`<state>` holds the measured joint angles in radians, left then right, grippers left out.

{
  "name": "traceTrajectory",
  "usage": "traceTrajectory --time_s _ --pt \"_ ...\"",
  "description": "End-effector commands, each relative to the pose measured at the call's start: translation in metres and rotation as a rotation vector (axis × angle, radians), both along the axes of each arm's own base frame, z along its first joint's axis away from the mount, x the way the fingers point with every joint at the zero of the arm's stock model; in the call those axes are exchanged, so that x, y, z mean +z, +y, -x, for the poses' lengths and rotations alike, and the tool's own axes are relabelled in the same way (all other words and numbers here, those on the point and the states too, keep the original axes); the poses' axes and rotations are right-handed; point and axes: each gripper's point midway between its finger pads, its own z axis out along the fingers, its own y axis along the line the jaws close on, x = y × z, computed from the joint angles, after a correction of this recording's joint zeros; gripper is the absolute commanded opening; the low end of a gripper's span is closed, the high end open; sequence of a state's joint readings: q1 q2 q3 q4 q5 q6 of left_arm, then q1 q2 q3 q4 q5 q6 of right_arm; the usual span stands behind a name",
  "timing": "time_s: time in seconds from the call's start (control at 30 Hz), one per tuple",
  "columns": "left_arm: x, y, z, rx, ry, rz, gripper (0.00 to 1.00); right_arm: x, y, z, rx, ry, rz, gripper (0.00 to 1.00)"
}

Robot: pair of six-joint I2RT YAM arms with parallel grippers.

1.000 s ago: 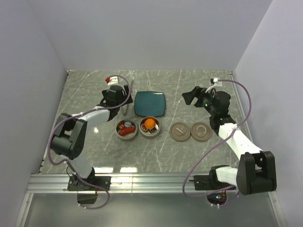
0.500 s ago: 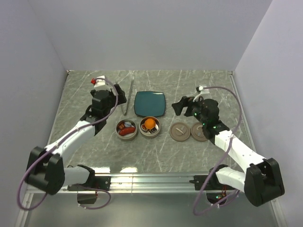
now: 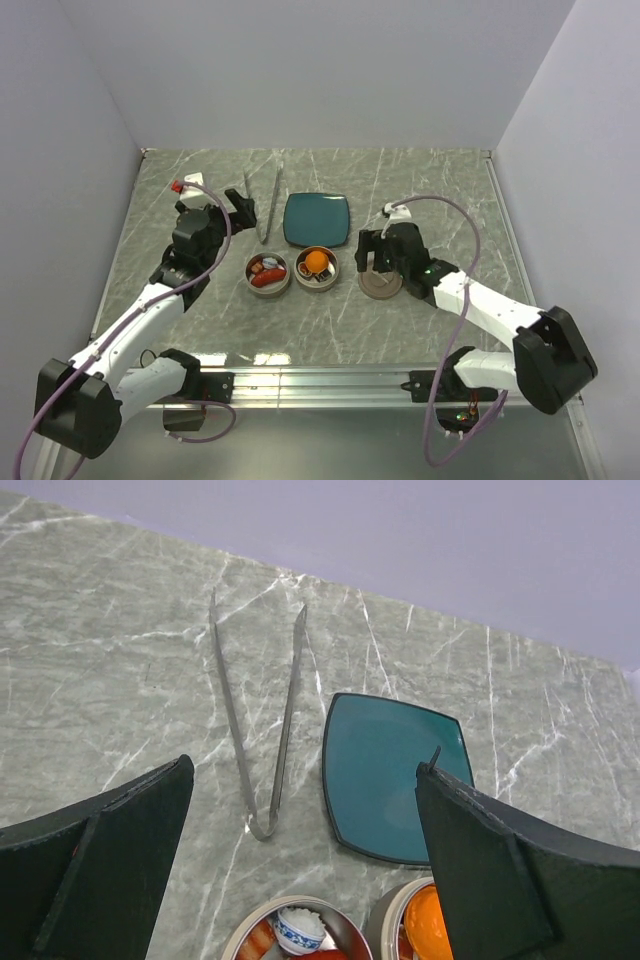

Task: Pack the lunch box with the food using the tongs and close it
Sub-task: Pick up the lid of the lunch box with the right arm

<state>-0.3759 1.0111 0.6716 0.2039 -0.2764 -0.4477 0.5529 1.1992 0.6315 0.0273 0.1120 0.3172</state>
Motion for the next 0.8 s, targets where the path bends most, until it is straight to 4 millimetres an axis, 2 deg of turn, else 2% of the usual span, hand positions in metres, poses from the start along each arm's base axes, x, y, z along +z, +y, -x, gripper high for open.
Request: traceTrajectory --time_s 0.0,0.5,0.63,0.77 --pt "0.017 0.0 0.004 -0.02 -0.063 0.01 1.0 -0.002 -0.004 -0.002 -0.051 0.037 0.055 0.93" --pt "0.016 -0.005 0.002 -0.055 -0.057 0.013 1.0 -0.052 -0.008 0.024 -0.079 0.232 0.137 0.9" --pt "0.018 -0.005 0.004 -0.061 -0.065 0.018 0.99 -0.057 -0.01 0.026 -0.095 0.248 0.142 0.87" --pt "0.02 -0.004 0.005 -0.064 -0.073 0.021 0.99 -0.059 -0.013 0.026 -0.111 0.264 0.154 0.81"
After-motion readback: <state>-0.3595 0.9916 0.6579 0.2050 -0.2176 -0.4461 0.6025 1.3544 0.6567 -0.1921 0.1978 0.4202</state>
